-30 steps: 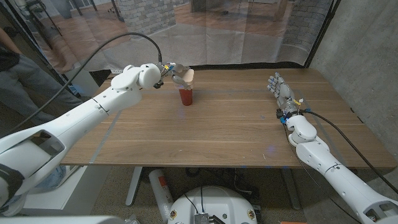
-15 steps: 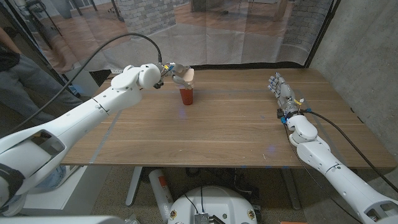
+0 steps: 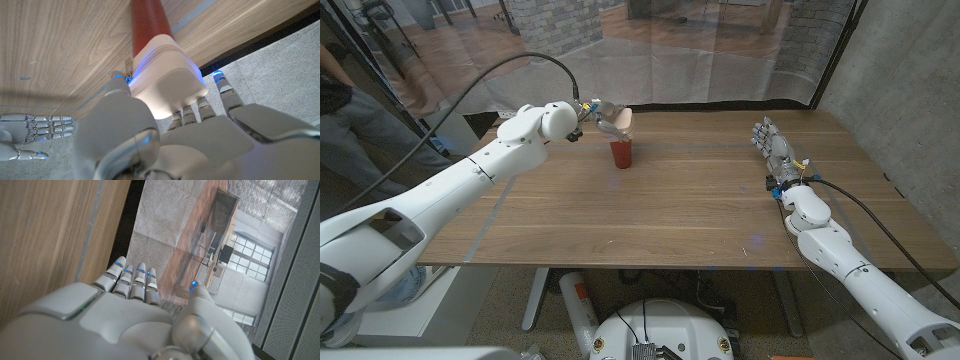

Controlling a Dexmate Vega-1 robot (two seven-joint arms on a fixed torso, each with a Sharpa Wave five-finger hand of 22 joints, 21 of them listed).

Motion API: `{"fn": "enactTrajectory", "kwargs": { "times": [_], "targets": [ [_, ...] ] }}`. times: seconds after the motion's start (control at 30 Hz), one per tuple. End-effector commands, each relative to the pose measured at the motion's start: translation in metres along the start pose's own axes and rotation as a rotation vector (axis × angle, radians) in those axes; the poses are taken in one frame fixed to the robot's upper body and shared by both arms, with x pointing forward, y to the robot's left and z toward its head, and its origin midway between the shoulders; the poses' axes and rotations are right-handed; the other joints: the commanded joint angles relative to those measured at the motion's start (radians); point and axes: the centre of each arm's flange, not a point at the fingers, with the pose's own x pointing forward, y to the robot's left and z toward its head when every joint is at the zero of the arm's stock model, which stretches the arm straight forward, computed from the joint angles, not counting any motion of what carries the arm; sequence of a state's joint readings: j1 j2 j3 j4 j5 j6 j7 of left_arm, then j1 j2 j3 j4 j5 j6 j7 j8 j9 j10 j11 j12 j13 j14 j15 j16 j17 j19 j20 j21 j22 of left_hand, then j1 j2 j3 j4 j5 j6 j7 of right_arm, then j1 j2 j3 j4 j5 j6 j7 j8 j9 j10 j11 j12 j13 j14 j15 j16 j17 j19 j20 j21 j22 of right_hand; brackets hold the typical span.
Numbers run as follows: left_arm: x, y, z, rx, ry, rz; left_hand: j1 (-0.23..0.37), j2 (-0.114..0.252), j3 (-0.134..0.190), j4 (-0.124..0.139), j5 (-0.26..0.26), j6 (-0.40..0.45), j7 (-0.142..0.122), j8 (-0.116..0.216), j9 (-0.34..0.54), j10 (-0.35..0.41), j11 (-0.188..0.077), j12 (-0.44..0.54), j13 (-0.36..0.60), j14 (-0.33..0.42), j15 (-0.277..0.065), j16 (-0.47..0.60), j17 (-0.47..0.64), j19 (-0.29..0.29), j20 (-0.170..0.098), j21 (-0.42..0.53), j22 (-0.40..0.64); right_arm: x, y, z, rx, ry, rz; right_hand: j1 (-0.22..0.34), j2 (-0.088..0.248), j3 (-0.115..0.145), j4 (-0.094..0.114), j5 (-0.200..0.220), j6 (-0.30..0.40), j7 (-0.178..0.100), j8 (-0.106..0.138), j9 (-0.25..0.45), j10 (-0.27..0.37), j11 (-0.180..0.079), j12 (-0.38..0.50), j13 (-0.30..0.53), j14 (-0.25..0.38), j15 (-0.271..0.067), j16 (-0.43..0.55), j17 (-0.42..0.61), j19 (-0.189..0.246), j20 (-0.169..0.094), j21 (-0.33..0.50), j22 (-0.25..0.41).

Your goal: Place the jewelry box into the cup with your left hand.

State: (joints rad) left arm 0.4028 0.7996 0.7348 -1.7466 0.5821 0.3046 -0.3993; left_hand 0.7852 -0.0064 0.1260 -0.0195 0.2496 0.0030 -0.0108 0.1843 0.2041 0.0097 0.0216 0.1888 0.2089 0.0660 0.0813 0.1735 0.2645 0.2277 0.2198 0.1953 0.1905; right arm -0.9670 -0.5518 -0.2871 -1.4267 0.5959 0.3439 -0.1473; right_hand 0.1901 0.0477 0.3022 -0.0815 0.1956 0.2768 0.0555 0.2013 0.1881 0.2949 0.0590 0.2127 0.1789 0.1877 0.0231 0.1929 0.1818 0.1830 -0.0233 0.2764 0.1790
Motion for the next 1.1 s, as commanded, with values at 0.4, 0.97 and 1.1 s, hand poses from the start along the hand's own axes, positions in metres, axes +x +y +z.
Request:
{"fn": "enactTrajectory", "kwargs": {
  "times": [0.4,0.97,1.1],
  "targets": [
    [0.0007,0.0005,-0.008,-0.029,0.011,0.003,-0.045,-0.01,-0.018,0.023,0.011,-0.008,0.005,0.005,0.003,-0.013,0.011,0.007,0.001,-0.019,0.01,0.009,-0.011,-0.018,-0.001,-0.003,0.0,-0.0033,0.0034,-0.0004,-0.003,0.002,-0.008,0.002,0.008,0.002,-0.007,0.0,0.005,-0.005,-0.004,0.003,0.008,-0.005,-0.002,0.004,0.012,-0.004,-0.003,0.002,0.013,0.002,-0.009,0.005],
    [0.0046,0.001,-0.0087,-0.024,0.019,-0.008,-0.091,-0.03,-0.049,0.044,0.017,-0.044,0.006,0.001,0.0,-0.054,0.022,0.0,-0.003,-0.054,0.019,0.006,-0.029,-0.042,-0.002,-0.005,-0.001,-0.0011,0.0027,-0.0014,-0.002,0.002,-0.009,0.002,0.008,0.001,-0.007,0.0,0.005,-0.008,-0.004,0.003,0.009,-0.006,-0.002,0.005,0.012,-0.004,-0.004,0.002,0.015,0.002,-0.013,0.006],
    [0.0082,0.0041,-0.0055,-0.02,0.015,-0.008,-0.101,-0.035,-0.056,0.048,0.019,-0.053,0.002,0.0,-0.001,-0.061,0.021,0.0,-0.003,-0.061,0.022,0.006,-0.032,-0.049,-0.002,-0.006,-0.002,-0.0014,0.0012,-0.002,0.0,0.0,-0.014,0.002,0.008,0.001,-0.008,0.0,0.005,-0.008,-0.004,0.003,0.009,-0.007,-0.002,0.005,0.012,-0.004,-0.004,0.002,0.014,0.003,-0.014,0.006]
  ]
}}
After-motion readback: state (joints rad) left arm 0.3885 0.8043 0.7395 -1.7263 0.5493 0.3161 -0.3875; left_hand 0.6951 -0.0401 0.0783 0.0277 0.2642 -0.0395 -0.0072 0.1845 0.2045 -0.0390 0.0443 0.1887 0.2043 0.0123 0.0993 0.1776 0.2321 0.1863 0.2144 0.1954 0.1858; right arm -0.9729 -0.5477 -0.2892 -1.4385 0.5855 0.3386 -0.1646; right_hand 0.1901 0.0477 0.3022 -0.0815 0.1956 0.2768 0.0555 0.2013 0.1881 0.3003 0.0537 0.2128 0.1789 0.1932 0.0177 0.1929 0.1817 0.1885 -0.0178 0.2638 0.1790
